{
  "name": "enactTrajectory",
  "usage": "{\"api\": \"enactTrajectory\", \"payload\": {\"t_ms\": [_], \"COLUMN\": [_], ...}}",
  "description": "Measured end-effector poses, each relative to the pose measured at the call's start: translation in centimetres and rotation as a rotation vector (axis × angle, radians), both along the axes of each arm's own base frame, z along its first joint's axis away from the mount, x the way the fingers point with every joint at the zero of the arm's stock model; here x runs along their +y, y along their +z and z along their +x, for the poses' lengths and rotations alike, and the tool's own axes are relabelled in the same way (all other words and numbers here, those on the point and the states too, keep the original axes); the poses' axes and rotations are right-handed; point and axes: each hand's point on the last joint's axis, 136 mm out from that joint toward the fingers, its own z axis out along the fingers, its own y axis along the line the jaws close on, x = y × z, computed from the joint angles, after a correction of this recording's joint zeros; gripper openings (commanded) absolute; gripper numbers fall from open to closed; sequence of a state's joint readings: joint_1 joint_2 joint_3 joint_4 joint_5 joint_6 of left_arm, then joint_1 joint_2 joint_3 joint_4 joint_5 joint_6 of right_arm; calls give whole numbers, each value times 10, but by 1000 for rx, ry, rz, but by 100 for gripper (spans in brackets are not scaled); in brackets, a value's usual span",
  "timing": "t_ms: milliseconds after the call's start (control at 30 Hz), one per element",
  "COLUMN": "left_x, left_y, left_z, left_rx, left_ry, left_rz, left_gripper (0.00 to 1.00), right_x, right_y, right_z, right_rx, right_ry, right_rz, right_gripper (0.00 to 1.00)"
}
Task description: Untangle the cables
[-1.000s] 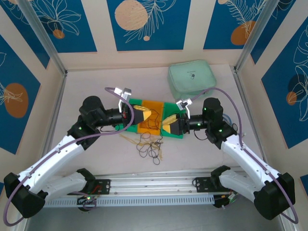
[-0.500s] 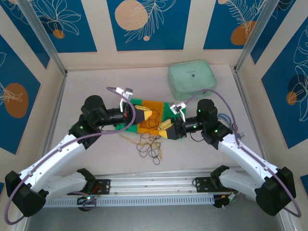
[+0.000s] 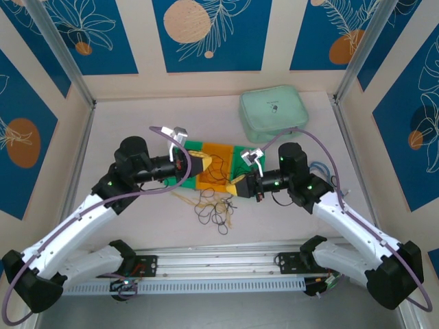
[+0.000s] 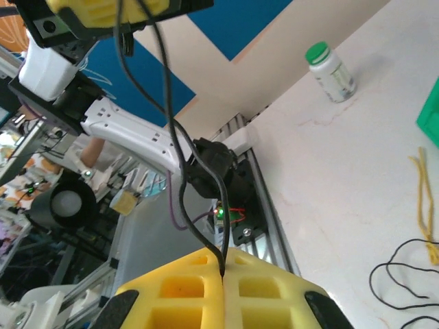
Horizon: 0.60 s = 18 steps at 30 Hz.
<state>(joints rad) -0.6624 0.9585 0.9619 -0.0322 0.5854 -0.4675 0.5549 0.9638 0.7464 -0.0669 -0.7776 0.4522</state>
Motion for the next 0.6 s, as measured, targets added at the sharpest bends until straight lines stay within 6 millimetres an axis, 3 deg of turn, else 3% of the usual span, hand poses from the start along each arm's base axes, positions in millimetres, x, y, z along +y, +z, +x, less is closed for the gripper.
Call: {"api": "enactTrajectory", "payload": {"t_ms": [200, 300, 400, 500, 600], "left_x": [16, 20, 23, 26, 29], "left_y": [-21, -31, -43, -58, -76], "left_z": [7, 10, 12, 12, 12], "left_rx": [3, 15, 28, 46, 77], "left_ry": [105, 130, 146, 155, 166], "left_rz": [107, 148, 183, 225, 272], "left_gripper": [0, 20, 26, 47, 51], "right_x": [-7, -8, -9, -10, -11], "right_y": [16, 28, 41, 54, 61], "right_z": [12, 18, 24, 33, 44], "right_rx": [-43, -65, -81, -96, -95], "right_ry": [-95, -129, -160, -201, -241], "right_rz": [-16, -15, -14, -21, -37], "right_gripper": [0, 0, 0, 0, 0]}}
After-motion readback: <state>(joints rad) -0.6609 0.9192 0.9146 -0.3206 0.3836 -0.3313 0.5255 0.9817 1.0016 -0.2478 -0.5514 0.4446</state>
